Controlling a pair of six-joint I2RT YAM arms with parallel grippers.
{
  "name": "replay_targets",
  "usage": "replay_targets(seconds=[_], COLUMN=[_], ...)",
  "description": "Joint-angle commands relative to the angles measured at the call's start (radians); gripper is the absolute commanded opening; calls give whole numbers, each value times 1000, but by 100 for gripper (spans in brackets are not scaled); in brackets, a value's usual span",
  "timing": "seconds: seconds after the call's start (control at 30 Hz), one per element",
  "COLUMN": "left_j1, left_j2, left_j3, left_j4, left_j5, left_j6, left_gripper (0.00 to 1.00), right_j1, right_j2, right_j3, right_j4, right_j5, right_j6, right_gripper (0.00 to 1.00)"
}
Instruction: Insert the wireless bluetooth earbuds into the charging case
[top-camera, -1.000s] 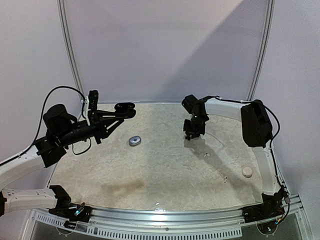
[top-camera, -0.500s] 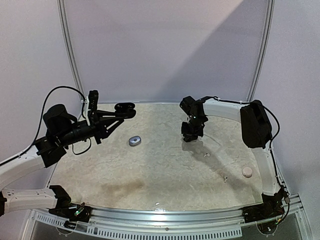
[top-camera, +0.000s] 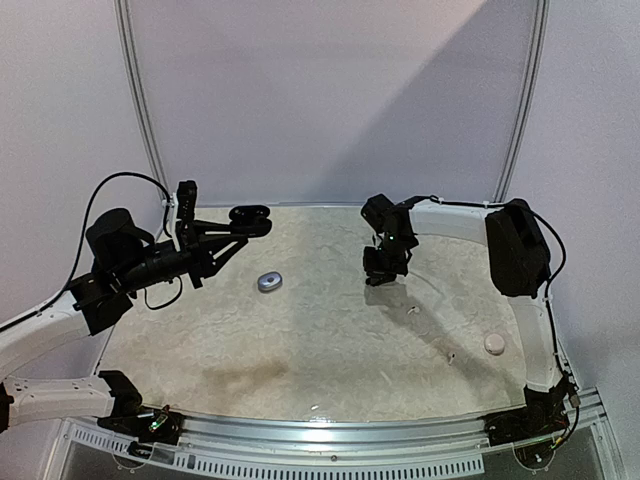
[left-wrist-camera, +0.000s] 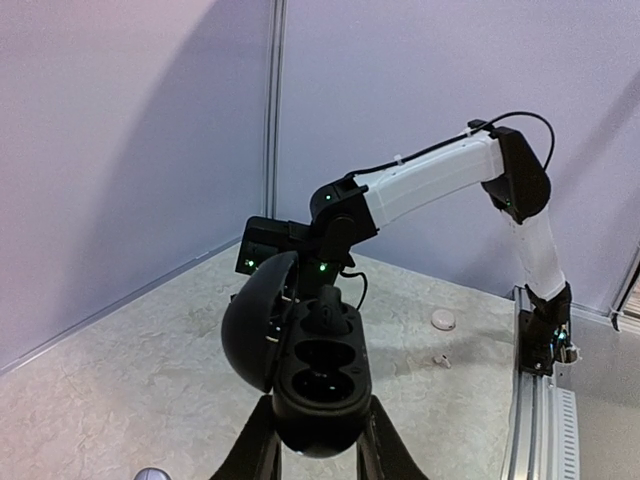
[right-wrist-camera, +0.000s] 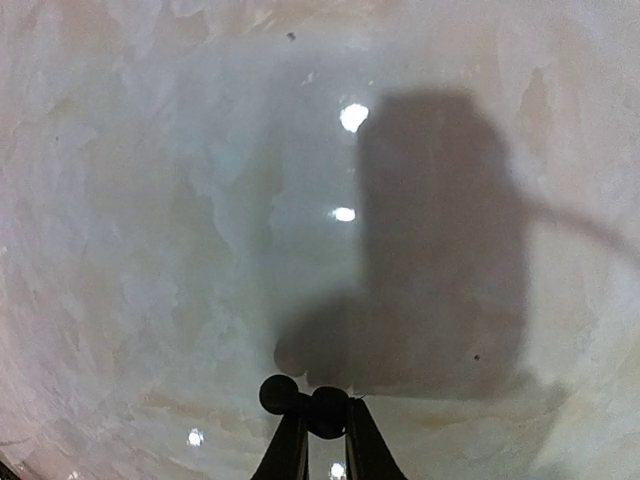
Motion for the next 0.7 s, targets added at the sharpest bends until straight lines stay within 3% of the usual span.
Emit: replay_targets(seconds=[0.0, 0.3, 0.5, 0.67], left_j1=[11, 11, 10, 7], left_j2=[-3, 19, 44, 65], left_j3=[9, 3, -3, 19], left_j4=[-4, 79, 151, 177], left_j5=[5, 69, 102, 120], left_j6=[14, 84, 260, 264], left_gripper=[0, 0, 0, 0], right_j1=[22, 86, 262, 429], right_j2=[-133, -430, -575, -609], right_j3=[-58, -46, 51, 143], right_j4=[56, 95, 199, 297], right_j5=[11, 129, 249, 316], right_j6=[-98, -231, -334, -459], right_gripper=[1, 1, 0, 0])
